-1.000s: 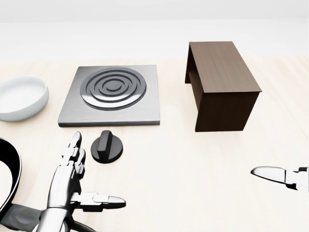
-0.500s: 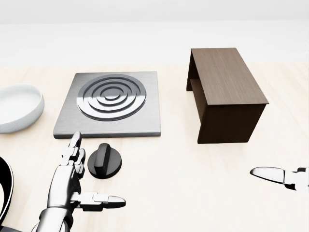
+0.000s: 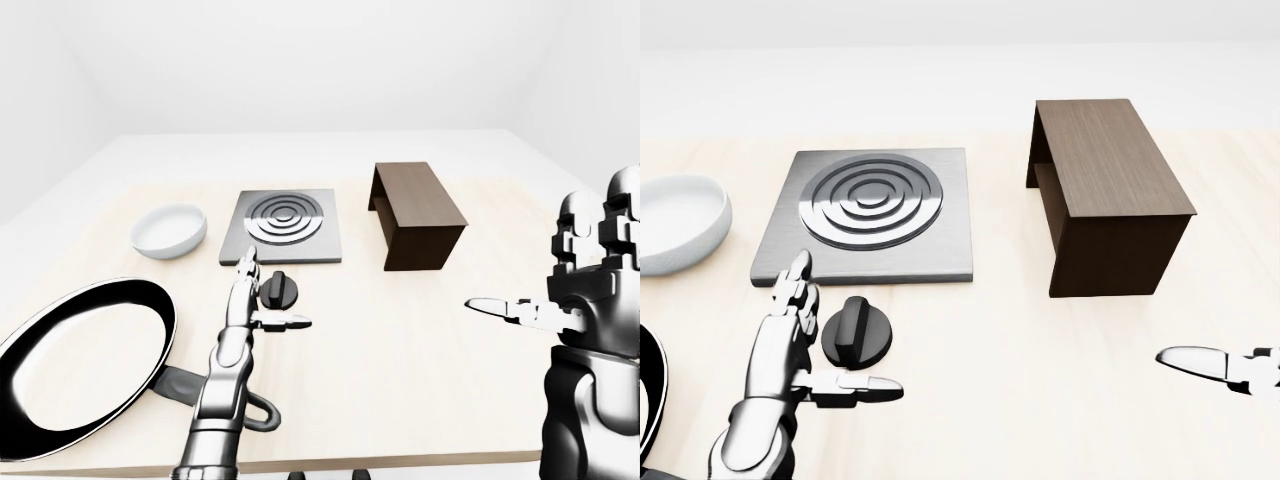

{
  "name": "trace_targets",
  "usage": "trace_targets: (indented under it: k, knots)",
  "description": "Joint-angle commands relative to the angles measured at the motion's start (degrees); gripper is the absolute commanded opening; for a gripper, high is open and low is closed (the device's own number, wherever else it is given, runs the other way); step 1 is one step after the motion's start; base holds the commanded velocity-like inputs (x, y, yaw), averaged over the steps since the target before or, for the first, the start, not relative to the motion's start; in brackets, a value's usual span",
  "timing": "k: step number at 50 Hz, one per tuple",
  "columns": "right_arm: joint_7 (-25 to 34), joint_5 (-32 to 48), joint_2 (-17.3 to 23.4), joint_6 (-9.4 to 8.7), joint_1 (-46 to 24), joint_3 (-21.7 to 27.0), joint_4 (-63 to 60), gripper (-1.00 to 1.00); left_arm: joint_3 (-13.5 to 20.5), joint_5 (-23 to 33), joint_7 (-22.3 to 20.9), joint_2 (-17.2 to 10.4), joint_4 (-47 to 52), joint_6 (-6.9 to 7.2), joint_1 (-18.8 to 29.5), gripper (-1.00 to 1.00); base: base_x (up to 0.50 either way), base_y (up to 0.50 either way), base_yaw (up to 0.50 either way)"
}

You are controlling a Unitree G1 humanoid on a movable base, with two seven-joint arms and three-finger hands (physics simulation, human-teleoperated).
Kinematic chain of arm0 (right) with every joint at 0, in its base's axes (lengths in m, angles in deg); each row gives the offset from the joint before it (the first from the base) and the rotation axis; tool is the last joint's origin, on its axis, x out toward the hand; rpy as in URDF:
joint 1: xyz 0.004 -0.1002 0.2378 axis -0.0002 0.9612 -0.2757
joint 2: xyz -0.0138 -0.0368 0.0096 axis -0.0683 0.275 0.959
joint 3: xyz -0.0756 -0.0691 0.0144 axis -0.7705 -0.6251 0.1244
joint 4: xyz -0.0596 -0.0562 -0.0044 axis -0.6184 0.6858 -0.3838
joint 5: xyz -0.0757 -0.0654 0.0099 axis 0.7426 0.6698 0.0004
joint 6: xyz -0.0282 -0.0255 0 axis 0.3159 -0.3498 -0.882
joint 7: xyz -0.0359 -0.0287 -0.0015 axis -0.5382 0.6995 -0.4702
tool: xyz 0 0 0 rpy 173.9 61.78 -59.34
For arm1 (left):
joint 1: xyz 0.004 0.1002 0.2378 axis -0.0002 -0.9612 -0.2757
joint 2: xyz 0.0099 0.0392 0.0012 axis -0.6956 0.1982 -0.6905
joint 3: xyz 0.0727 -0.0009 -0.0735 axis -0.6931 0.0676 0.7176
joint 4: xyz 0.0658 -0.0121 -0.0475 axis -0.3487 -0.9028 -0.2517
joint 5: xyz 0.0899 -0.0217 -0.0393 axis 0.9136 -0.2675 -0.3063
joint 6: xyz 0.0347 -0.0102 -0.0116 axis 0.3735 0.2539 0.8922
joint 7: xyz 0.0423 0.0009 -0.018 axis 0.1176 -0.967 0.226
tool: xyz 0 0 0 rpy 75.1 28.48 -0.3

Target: Turn on the stove.

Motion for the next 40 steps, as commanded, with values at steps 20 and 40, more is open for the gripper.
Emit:
trace_targets:
  k: [20,40]
  knots:
    - [-0.3,0.6,-0.3,0.0,0.4,-0.6,0.8,1.0,2.1,-2.2,1.9,-1.6,-15.0,-6.92,9.9,1.0,0.0,0.0,0.0]
    - [-0.4,0.7,-0.3,0.0,0.2,-1.0,1.0,1.0,2.0,-2.1,1.2,-1.4,-18.4,-9.09,9.6,1.0,0.0,0.0,0.0]
